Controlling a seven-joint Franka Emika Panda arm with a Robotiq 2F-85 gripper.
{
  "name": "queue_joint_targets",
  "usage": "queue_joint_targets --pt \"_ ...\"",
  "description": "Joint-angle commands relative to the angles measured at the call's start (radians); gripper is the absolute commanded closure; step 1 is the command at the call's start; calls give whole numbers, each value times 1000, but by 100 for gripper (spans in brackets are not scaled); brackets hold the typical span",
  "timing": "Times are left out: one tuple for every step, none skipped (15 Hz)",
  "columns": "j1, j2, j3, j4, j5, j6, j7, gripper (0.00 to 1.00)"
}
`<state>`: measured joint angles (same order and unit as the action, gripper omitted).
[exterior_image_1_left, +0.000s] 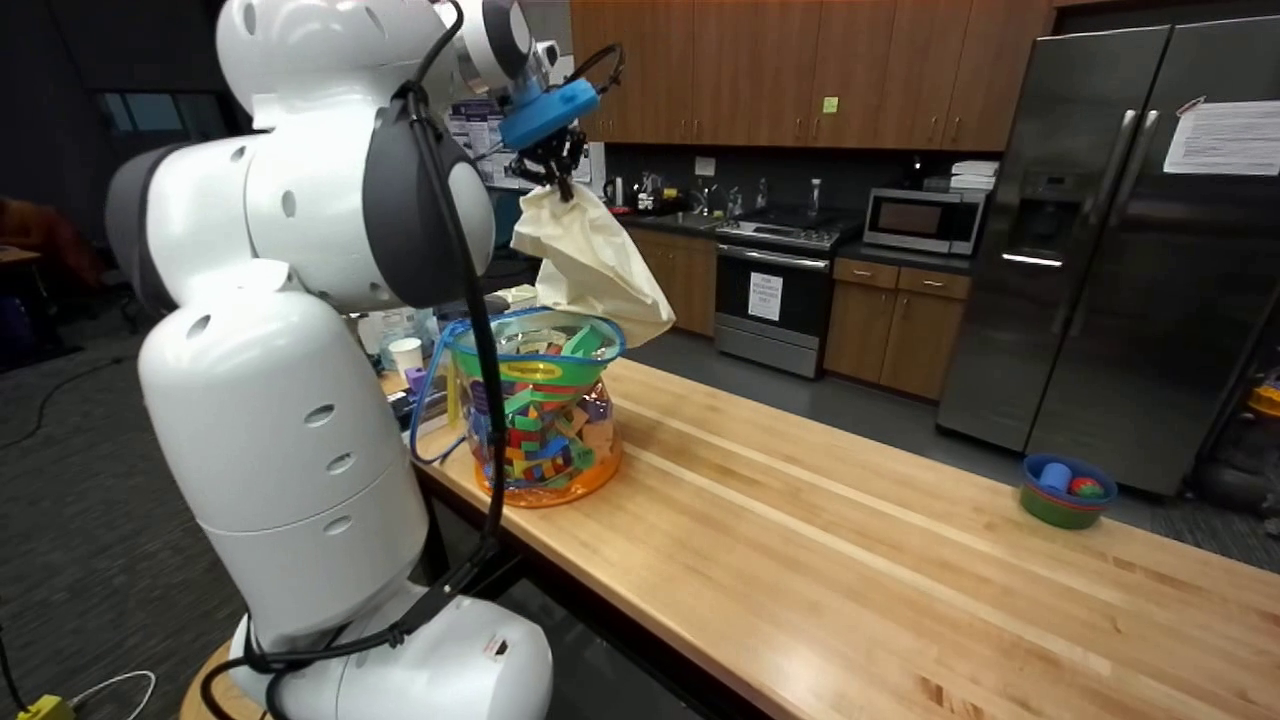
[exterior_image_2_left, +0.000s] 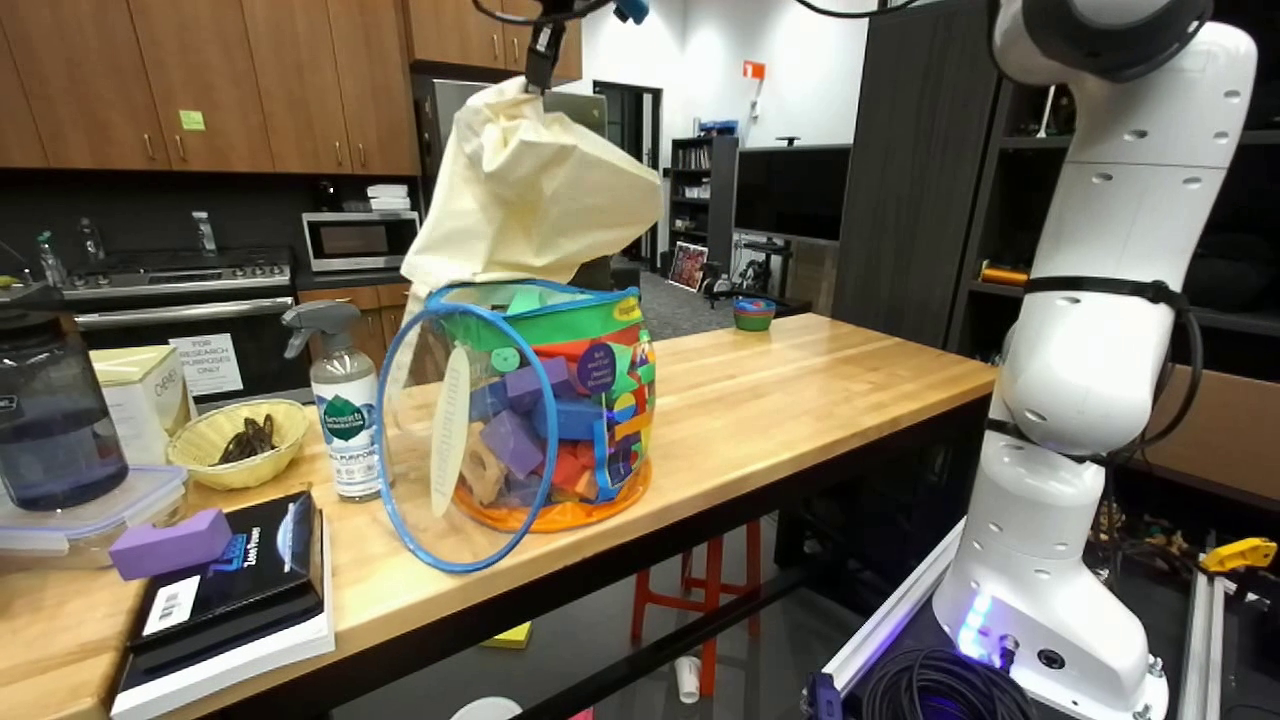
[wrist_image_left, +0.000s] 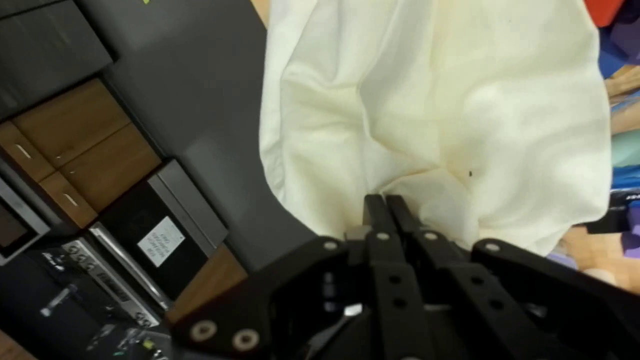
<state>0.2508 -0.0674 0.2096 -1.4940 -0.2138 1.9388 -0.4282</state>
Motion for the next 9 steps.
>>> queue_joint_targets --pt "4 -109 -9 -251 60 104 -49 99" --pt "-8 -115 -9 -284 80 96 -42 99" --pt "-12 -123 -16 -322 98 85 -36 99" --pt "-17 -135 -25 -359 119 74 -39 99" --pt "-23 -140 -35 -386 134 68 -38 99" --pt "-29 -145 -46 -411 150 66 -37 99" --pt "-34 -153 -56 -437 164 65 -40 99" --pt "-37 -161 -64 -461 174 64 -44 99" --pt "-40 -164 -71 -479 184 64 -49 99"
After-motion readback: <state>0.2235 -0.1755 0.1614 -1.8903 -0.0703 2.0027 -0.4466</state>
